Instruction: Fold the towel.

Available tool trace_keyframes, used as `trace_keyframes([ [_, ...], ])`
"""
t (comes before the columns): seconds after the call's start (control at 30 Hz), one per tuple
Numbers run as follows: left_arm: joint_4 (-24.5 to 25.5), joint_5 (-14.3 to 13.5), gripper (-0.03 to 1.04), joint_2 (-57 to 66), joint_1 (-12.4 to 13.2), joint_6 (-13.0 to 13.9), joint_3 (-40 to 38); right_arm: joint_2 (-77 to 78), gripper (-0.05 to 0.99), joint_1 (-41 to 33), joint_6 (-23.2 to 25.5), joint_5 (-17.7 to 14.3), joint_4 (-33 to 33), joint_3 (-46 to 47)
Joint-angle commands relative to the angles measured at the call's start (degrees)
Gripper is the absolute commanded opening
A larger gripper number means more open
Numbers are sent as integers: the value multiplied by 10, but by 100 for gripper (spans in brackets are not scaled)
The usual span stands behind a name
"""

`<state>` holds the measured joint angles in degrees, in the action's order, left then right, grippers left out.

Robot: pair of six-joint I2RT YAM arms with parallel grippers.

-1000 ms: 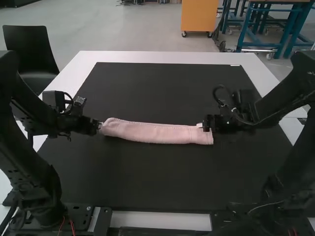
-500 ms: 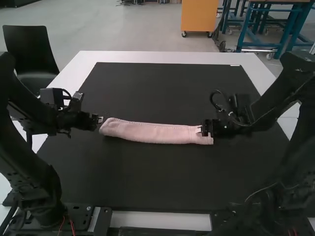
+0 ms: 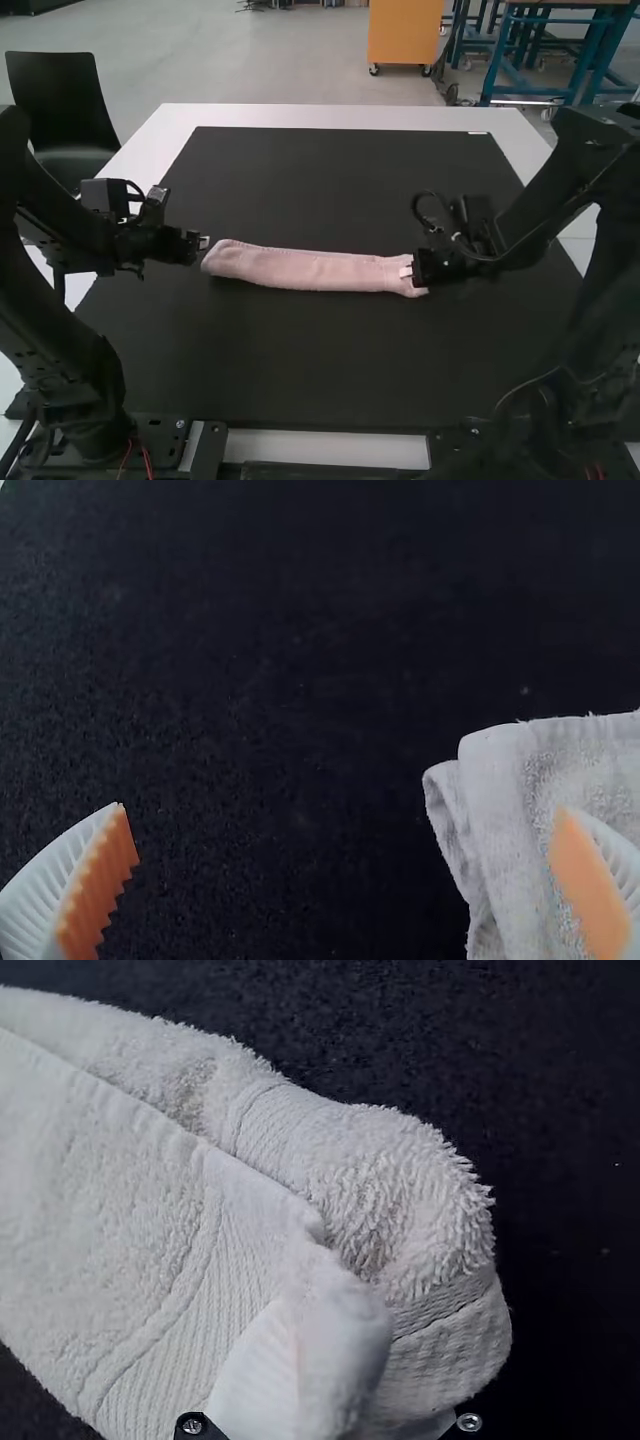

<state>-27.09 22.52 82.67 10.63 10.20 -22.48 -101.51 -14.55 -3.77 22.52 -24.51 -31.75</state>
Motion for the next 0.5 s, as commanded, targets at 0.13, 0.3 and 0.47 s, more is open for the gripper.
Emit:
trace_keyframes([
  [0.13, -8, 5, 97, -12, 10, -11, -16, 60, -2, 36, -3, 18, 30, -25],
  [0.3, -10, -19, 97, -11, 7, -18, -18, 119, -2, 37, -1, 22, 94, -60],
  [0.47, -7, -27, 97, -10, 6, -19, -18, 139, -2, 32, 15, 38, 124, -79],
])
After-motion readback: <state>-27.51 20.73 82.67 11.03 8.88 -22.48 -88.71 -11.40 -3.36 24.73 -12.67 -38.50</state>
